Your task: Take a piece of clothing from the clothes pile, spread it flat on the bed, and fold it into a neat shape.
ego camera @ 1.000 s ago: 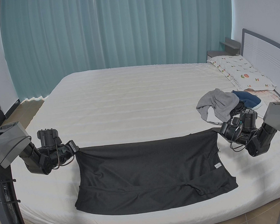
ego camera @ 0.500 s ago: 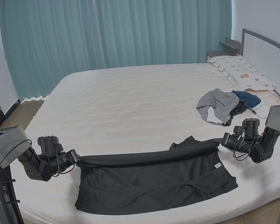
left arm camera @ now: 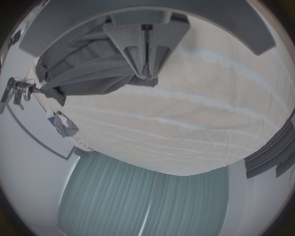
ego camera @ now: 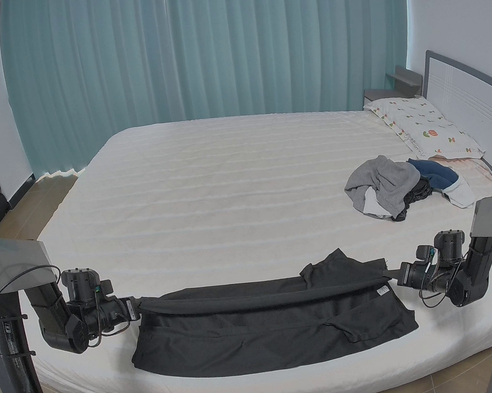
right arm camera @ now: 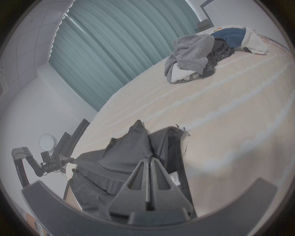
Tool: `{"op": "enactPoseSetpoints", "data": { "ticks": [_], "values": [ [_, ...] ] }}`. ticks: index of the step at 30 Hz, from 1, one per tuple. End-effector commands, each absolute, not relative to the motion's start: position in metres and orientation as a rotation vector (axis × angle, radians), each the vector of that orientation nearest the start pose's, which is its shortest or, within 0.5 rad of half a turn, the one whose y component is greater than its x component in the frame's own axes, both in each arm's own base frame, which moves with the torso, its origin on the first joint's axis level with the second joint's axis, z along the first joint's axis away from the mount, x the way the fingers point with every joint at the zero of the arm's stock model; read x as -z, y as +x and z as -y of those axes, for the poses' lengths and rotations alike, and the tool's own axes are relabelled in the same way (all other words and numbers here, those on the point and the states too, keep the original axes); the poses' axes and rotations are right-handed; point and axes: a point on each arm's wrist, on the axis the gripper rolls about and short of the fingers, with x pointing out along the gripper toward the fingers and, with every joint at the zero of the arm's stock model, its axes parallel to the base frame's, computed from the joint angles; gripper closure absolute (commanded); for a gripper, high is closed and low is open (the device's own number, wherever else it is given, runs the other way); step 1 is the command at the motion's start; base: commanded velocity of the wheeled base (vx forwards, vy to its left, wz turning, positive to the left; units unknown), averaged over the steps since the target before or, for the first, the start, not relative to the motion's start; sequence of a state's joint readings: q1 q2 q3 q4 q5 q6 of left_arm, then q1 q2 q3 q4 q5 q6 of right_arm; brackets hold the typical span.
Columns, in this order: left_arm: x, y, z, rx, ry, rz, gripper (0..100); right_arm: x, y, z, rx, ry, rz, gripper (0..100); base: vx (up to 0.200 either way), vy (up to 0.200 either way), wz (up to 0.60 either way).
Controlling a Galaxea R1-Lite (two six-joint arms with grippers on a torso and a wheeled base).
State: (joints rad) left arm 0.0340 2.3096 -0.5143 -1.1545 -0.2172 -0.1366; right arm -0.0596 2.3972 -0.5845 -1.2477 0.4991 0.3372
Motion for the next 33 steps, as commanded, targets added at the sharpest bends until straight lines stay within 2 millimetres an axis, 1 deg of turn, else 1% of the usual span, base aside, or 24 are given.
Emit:
{"op": "enactPoseSetpoints", "data": {
  "ticks": [1,7,9,27,28,29,33],
  "values": [
    [0.037,0.304,-0.002,0.146,-0.196,-0.708,100,0.053,0.326,0.009,-0.326,0.474,-0.665,100,0.0,0.0,0.0],
    [0.041,0.295,-0.001,0.156,-0.177,-0.737,100,0.055,0.324,0.009,-0.328,0.461,-0.668,100,0.0,0.0,0.0],
    [0.044,0.29,-0.001,0.159,-0.165,-0.757,100,0.058,0.323,0.009,-0.334,0.439,-0.675,100,0.0,0.0,0.0],
    [0.049,0.289,-0.001,0.152,-0.163,-0.769,100,0.061,0.321,0.009,-0.328,0.435,-0.686,100,0.0,0.0,0.0],
    [0.049,0.288,-0.001,0.154,-0.162,-0.77,0,0.061,0.321,0.009,-0.328,0.435,-0.686,100,0.0,0.0,0.0],
    [0.049,0.288,-0.001,0.154,-0.162,-0.77,0,0.061,0.321,0.009,-0.328,0.435,-0.686,0,0.0,0.0,0.0],
    [0.047,0.285,0.0,0.155,-0.163,-0.77,0,0.059,0.322,0.009,-0.332,0.434,-0.677,0,0.0,0.0,0.0]
  ]
}}
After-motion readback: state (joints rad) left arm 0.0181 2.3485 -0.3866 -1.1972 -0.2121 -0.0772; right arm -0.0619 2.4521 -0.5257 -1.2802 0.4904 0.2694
